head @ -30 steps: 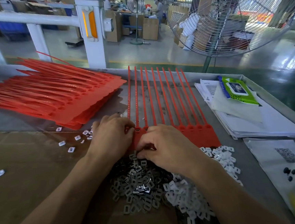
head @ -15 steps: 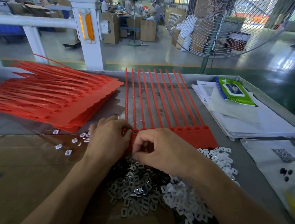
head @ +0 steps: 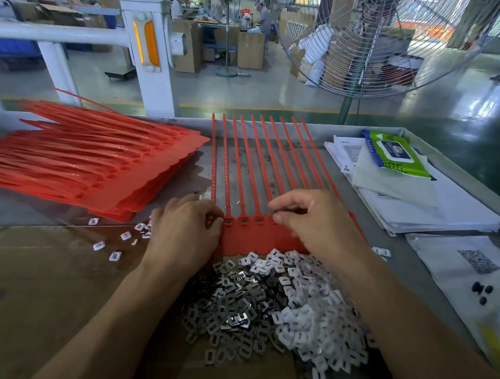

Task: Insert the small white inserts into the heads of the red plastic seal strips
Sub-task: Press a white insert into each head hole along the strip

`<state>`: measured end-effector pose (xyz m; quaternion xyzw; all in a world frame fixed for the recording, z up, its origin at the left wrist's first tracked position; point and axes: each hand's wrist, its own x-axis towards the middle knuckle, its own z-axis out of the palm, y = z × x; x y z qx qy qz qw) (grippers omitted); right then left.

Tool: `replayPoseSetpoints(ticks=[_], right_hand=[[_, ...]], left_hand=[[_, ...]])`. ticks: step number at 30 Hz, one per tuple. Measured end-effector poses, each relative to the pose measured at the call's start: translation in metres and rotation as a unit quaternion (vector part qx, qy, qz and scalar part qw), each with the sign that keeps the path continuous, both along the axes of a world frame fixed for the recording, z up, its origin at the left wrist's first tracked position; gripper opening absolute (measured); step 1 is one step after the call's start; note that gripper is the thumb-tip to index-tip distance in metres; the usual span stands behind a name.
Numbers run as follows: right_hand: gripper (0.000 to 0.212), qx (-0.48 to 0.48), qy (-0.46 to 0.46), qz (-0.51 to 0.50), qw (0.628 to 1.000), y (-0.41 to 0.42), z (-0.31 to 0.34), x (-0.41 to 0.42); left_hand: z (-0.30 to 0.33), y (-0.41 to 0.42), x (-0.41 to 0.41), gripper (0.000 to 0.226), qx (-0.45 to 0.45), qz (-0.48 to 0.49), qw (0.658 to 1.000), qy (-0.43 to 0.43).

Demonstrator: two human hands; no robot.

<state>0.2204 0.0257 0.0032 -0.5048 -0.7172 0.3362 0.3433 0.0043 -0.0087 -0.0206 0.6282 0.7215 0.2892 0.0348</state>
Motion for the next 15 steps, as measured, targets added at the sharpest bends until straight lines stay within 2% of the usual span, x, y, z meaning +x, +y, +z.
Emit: replayPoseSetpoints(ticks=[3,15], right_hand=[[0.019,0.002,-0.007,-0.031,0.999,0.010,-0.007,0.003],[0.016,0.042,-0.089,-0.024,0.995,0.020,-0.017,-0.004]], left_hand=[[0.000,0.000,0.000,0.016,0.000,-0.002,1.000,-0.001],[-0.002,0.001,0.001,0.014,0.006,0.001,1.000,-0.006]])
